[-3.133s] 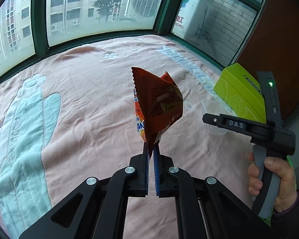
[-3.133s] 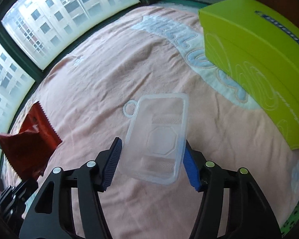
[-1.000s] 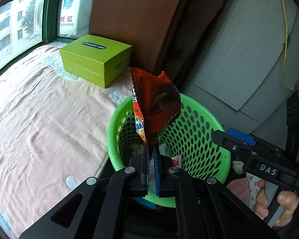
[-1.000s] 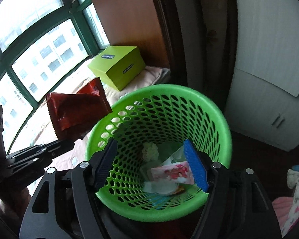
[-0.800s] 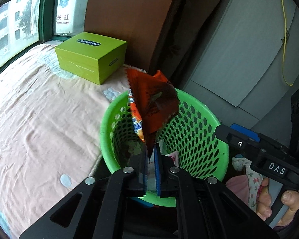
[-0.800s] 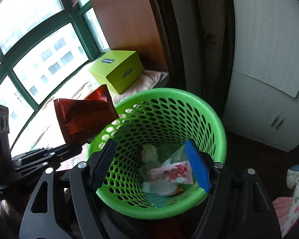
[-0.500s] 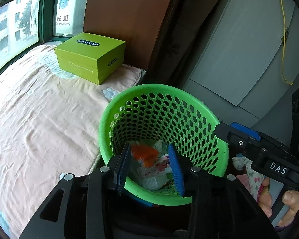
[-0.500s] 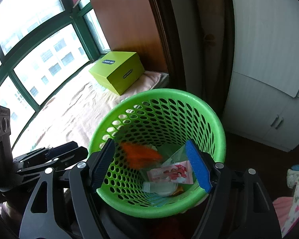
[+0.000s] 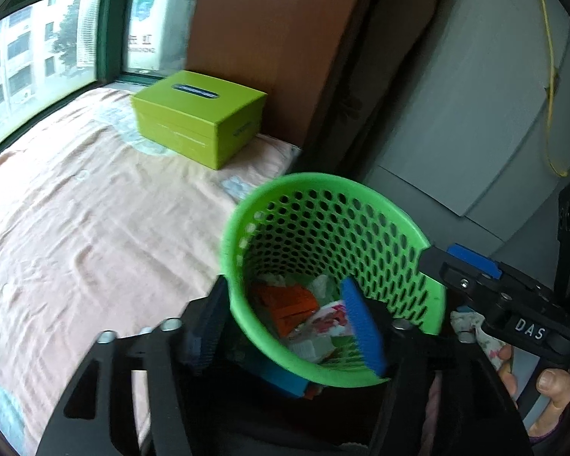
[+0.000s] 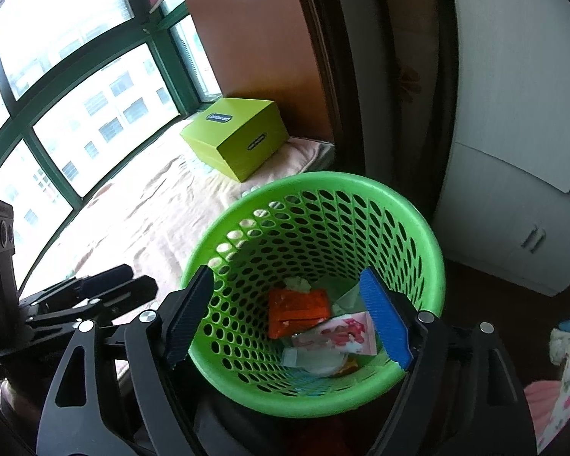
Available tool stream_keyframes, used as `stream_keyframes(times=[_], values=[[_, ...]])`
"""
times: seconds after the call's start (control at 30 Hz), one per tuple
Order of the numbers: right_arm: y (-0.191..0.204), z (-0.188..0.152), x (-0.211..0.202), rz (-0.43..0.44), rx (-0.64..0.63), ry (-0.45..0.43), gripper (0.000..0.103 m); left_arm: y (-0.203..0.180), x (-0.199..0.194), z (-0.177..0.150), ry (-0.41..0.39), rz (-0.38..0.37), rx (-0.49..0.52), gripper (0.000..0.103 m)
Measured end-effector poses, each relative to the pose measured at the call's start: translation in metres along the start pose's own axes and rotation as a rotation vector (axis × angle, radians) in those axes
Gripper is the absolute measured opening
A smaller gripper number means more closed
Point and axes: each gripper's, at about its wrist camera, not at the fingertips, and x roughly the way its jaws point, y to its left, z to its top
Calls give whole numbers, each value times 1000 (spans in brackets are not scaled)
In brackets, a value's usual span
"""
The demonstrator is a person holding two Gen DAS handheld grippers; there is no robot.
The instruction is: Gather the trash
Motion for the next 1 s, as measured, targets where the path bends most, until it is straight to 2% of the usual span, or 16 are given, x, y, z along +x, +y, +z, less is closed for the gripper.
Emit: stream_keyframes(times=[0.07, 0.17, 0.23, 0.33, 0.4, 0.57, 1.0], values=[[5, 1, 1, 2, -10, -2, 81, 8, -6, 0, -14, 18, -12, 65], [13, 2, 1, 12, -29, -5, 84, 20, -17, 0, -35, 55, -36, 72], [19, 2, 2, 23, -41, -8, 85, 27, -23, 0, -48, 81, -47, 80], [28, 4, 4, 37, -58, -10, 86, 38, -34, 1, -69, 112, -74, 84], [35, 4, 6, 46, -72, -13, 88, 45, -41, 1, -81, 146, -89, 90], [55, 7, 9, 80, -112, -21, 90, 62, -61, 3, -118, 223, -128, 94], [108, 11, 12, 168, -215, -51, 93, 101, -103, -6, -202, 413, -235, 96]])
